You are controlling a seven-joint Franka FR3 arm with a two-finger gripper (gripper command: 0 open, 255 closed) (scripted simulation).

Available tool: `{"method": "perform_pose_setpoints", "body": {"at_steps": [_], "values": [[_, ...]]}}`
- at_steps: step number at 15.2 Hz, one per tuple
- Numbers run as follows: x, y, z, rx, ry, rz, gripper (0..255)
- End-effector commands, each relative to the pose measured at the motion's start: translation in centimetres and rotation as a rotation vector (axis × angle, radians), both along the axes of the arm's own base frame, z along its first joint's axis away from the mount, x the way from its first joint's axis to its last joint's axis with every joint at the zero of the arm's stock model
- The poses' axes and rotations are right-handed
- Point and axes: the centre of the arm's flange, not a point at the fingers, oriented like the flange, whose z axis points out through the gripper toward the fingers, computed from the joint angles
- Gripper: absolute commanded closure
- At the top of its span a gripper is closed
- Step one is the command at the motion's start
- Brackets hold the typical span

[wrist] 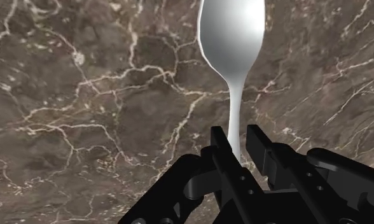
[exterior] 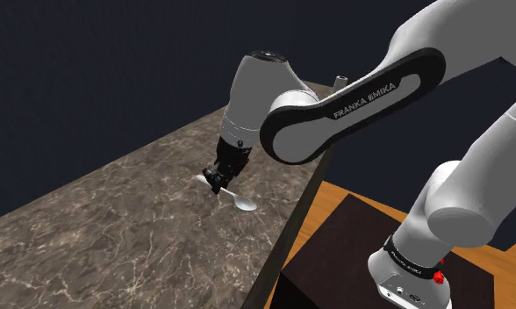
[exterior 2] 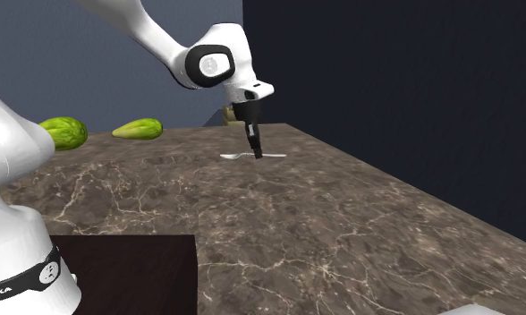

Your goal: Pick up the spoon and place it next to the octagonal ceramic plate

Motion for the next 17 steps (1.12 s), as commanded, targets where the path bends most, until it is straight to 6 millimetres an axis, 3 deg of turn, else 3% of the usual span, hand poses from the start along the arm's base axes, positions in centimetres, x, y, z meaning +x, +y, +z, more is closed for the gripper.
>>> {"method": "perform_pose_setpoints", "body": {"at_steps": [1, 3, 17], "values": [[0.0, -0.1, 1.0, 0.0, 0.001, 0.0, 255], [0.0, -0.1, 1.7, 0.0, 0.001, 0.0, 255], [3.1, -18.3, 1.8, 0.0, 0.001, 0.0, 255]]}}
